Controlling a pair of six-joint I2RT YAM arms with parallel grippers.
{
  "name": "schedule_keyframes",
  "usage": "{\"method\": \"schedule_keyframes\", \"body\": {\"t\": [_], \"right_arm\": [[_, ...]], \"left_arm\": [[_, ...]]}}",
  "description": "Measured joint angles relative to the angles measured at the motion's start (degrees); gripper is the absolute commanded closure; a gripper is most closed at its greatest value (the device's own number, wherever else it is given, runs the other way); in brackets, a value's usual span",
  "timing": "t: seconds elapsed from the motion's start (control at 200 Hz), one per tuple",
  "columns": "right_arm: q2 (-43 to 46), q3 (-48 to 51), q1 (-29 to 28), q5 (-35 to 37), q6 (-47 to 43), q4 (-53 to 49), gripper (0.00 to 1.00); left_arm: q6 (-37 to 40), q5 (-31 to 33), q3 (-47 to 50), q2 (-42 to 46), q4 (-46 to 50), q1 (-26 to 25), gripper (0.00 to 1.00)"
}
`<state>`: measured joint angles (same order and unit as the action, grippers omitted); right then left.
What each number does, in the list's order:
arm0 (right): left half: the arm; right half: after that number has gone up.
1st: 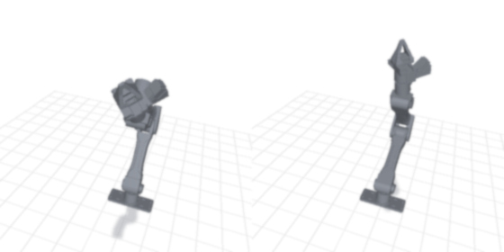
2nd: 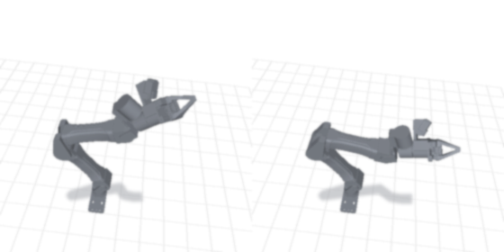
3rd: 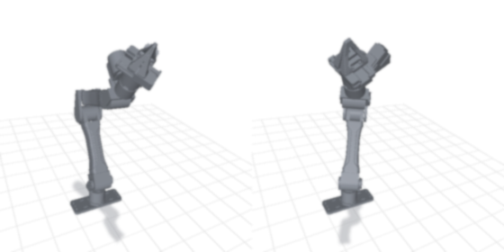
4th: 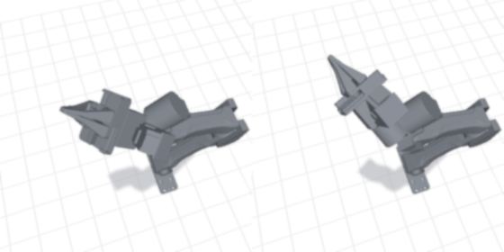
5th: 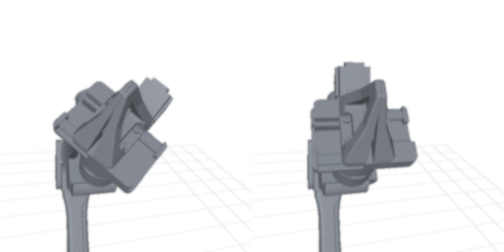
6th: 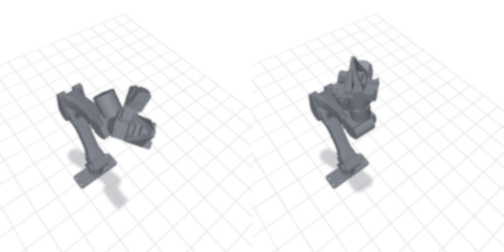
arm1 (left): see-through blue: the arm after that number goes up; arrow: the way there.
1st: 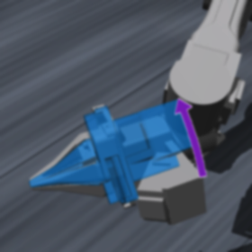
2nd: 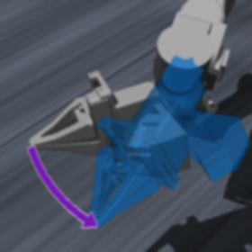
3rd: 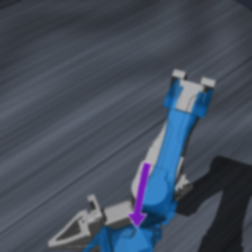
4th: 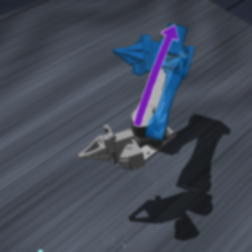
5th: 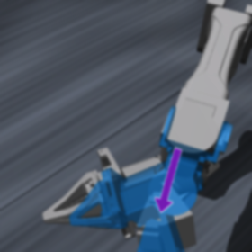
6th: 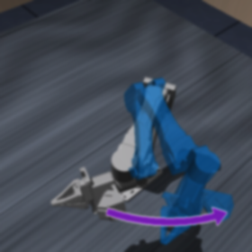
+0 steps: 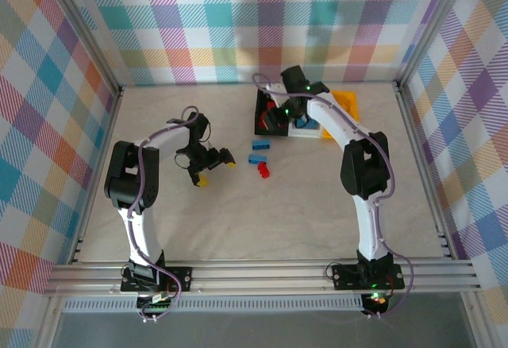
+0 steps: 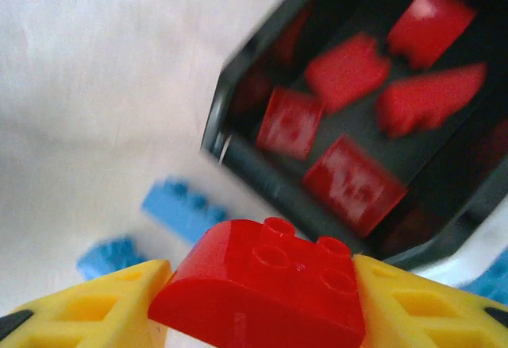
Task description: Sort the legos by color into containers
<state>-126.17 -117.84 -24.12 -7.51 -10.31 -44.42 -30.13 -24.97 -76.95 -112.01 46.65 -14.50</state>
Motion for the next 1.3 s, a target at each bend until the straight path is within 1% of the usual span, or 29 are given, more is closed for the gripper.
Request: {"method": "schedule_keyframes", "body": {"t": [0.05,0.125,0.2,0.275,0.385,0.535,0.615,0.69,0.765,0.85,0.96,1.05,1.11,1.3], "right_arm": [[-2.5,-4.1,0.7,0.1,0.0,-0.1,0.44],[-6.8,-9.5,1.5,0.6,0.0,0.0,0.4],[-10.6,-12.3,2.0,1.1,0.1,0.3,0.34],[-13.6,-13.4,2.6,1.7,-0.2,1.1,0.31],[-13.8,-14.9,2.7,2.1,-0.2,2.6,0.3],[-13.6,-14.3,2.7,2.2,-0.7,3.4,0.3],[-10.7,-9.4,2.4,2.1,-0.9,3.9,0.3],[-5.5,-1.0,2.1,1.7,-0.9,4.6,0.29],[1.6,8.5,0.7,1.4,-0.9,4.7,0.28],[10.4,19.2,-2.7,0.5,-0.7,4.0,0.26],[17.0,28.0,-8.0,-1.8,0.0,4.2,0.26],[18.0,32.1,-12.2,-3.1,0.5,4.4,0.26],[17.2,33.3,-13.8,-3.1,0.5,4.3,0.26],[14.5,33.7,-14.5,-1.7,1.3,5.2,0.27]], "left_arm": [[0.0,0.0,0.0,0.0,0.2,0.0,0.0],[0.1,0.1,0.0,0.0,0.8,0.0,0.0],[0.2,0.2,0.0,0.0,1.5,0.0,0.0],[0.4,0.2,0.0,0.0,1.9,0.0,0.0],[0.9,0.2,-0.1,0.0,2.9,0.0,0.0],[1.2,0.2,-1.0,0.0,3.2,0.0,0.0],[1.3,0.2,-2.0,0.0,3.2,0.0,0.0],[1.3,0.2,-2.8,0.0,3.1,0.0,0.0],[1.3,0.1,-3.1,0.0,2.8,0.0,0.0],[1.2,0.1,-3.1,0.0,2.7,0.0,0.0],[0.9,0.0,-3.0,-0.1,2.1,0.0,0.0],[0.6,-0.1,-2.4,-0.1,1.0,0.0,0.0],[0.4,0.0,-2.0,-0.1,0.8,0.0,0.0],[-0.1,0.0,-0.1,-0.1,-0.1,0.0,0.0]]}}
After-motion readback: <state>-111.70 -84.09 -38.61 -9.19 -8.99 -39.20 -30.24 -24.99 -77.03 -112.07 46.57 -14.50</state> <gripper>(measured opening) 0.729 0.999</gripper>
